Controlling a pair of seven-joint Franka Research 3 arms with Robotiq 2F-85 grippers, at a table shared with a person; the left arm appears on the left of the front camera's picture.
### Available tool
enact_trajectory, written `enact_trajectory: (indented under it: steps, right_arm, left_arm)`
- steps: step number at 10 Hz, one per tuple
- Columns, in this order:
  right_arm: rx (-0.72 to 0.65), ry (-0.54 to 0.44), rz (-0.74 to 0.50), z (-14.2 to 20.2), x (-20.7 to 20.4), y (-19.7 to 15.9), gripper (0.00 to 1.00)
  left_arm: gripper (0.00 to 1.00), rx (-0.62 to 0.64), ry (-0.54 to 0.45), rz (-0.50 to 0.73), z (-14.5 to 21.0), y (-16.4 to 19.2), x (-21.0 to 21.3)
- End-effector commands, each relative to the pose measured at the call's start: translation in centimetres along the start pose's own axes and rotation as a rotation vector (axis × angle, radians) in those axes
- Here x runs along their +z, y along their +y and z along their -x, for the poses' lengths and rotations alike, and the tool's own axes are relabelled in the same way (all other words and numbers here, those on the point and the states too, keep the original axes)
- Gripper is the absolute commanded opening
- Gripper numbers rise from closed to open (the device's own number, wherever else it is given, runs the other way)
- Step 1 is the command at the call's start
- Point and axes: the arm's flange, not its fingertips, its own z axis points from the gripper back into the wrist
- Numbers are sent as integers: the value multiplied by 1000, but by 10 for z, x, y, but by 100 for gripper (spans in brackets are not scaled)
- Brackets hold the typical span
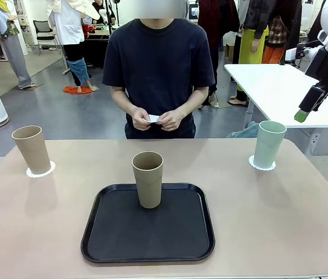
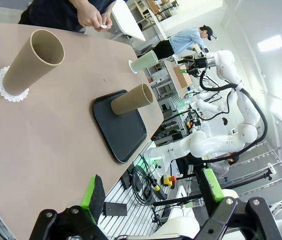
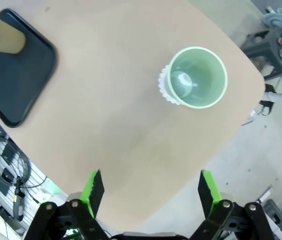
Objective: Place coasters on the table and set cups on them.
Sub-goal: Take one Reusable plastic cup from the Flat Tray and place it on a coaster set by the human.
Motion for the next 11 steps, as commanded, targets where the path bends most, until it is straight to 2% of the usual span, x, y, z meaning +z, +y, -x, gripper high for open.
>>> enact_trajectory:
  steps: [1, 4, 6, 8, 9, 10, 11]
  right_arm:
    - [-10, -99, -274, 48, 3, 9, 100]
    - [-161, -291, -697, 127, 16, -18, 100]
    - [-278, -425, -944, 167, 19, -49, 100]
    - [-331, -580, -1139, 192, 6, -84, 100]
    - [-356, -622, -1213, 198, -8, -96, 100]
    - [-402, -641, -1194, 207, -19, -105, 100]
    - [-476, -624, -1065, 213, -34, -106, 100]
  left_arm:
    - [100, 8, -6, -7, 0, -2, 2]
    - [100, 8, -6, -7, 0, -2, 2]
    - [100, 8, -6, -7, 0, -2, 2]
    - [100, 8, -6, -7, 0, -2, 2]
    - [100, 8, -6, -7, 0, -2, 2]
    - [100, 8, -6, -7, 0, -2, 2]
    - [100, 8, -6, -7, 0, -2, 2]
